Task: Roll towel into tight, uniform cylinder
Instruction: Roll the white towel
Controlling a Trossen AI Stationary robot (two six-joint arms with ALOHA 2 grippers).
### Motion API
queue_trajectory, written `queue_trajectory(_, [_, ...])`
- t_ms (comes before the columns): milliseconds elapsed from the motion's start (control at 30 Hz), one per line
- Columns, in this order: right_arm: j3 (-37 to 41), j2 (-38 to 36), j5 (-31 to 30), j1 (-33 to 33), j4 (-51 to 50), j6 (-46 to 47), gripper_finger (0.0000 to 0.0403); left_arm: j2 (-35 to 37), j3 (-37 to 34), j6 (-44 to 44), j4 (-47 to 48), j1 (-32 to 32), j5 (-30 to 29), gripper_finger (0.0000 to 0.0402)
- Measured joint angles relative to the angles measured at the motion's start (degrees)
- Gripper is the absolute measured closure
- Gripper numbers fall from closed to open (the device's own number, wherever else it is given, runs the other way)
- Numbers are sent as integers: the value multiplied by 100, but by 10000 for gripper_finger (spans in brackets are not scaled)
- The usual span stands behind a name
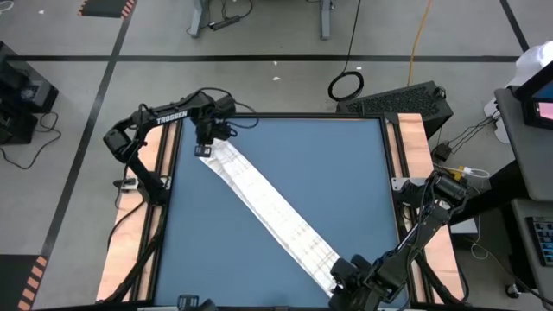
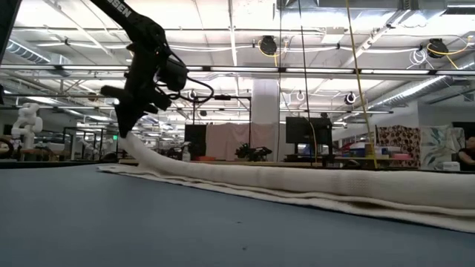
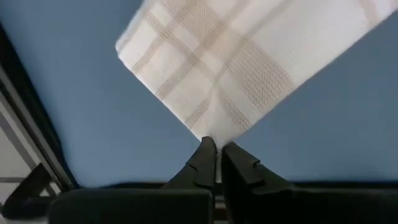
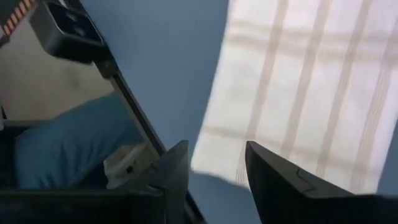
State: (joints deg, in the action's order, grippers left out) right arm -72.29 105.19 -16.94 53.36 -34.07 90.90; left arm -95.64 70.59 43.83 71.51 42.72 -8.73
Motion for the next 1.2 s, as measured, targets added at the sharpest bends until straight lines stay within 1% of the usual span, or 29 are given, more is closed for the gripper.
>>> queue_trajectory(100, [0, -2, -230, 8, 92, -182, 257, 0, 2, 3, 251, 2, -34, 391])
queue_trajectory(267, [0, -2, -308, 9, 175, -495, 257, 0, 2, -2, 446, 2, -34, 391])
queue_trajectory(400, [0, -2, -307, 10, 175, -631, 257, 0, 2, -104, 452, 0, 194, 387])
queue_trajectory(567, [0, -2, -305, 54, 171, -637, 257, 0, 2, -161, 467, 0, 230, 367])
queue_trajectory(667, [0, -2, -303, 75, 171, -653, 257, -1, 2, -431, 473, 0, 238, 356])
queue_trajectory(800, [0, -2, -300, 104, 171, -654, 257, 0, 2, -552, 585, 1, 288, 340])
queue_trajectory(1067, [0, -2, -268, 112, 171, -637, 257, -2, 2, -841, 777, 0, 269, 291])
queue_trajectory(1200, [0, -2, -268, 112, 169, -655, 257, -2, 2, -900, 615, 0, 161, 274])
